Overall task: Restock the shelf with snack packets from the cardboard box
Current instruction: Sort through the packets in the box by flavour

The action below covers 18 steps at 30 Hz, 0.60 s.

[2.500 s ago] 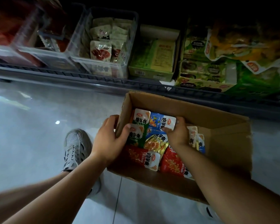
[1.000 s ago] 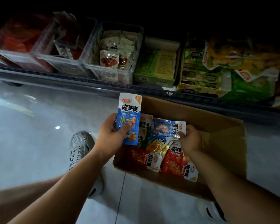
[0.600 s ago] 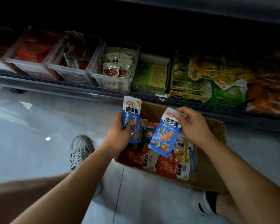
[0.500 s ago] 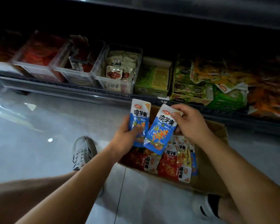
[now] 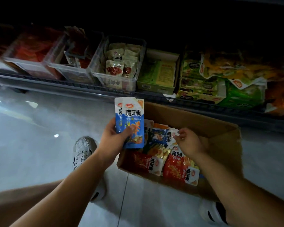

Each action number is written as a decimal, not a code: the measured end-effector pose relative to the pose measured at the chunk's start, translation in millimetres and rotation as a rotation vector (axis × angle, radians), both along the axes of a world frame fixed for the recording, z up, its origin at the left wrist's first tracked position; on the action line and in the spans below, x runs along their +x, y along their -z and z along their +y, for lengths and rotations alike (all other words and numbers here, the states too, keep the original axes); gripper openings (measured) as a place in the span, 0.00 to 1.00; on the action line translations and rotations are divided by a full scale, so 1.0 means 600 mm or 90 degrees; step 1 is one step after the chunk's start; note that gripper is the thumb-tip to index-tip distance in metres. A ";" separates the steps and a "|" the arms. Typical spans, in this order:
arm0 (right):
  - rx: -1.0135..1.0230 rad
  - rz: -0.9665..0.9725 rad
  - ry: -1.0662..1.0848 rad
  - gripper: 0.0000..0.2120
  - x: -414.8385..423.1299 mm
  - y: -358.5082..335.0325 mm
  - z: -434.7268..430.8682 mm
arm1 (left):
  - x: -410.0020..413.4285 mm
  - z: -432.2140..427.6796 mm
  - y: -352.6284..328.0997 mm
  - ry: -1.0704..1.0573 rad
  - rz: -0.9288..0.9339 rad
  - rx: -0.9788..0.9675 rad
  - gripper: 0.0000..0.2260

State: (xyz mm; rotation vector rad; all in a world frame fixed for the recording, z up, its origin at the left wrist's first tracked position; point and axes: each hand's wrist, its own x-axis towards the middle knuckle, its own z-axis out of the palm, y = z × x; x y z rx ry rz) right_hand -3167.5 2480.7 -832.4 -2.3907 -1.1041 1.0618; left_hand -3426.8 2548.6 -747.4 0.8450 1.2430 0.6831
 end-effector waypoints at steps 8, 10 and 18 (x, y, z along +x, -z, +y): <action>0.029 0.047 0.165 0.22 -0.018 0.093 -0.005 | 0.005 -0.003 0.005 0.018 0.039 0.006 0.15; 0.034 0.048 0.181 0.18 -0.019 0.103 -0.003 | 0.006 -0.001 0.006 0.016 0.043 0.002 0.15; 0.150 0.080 0.187 0.03 -0.007 0.032 -0.016 | 0.009 0.000 0.015 0.040 0.039 0.010 0.13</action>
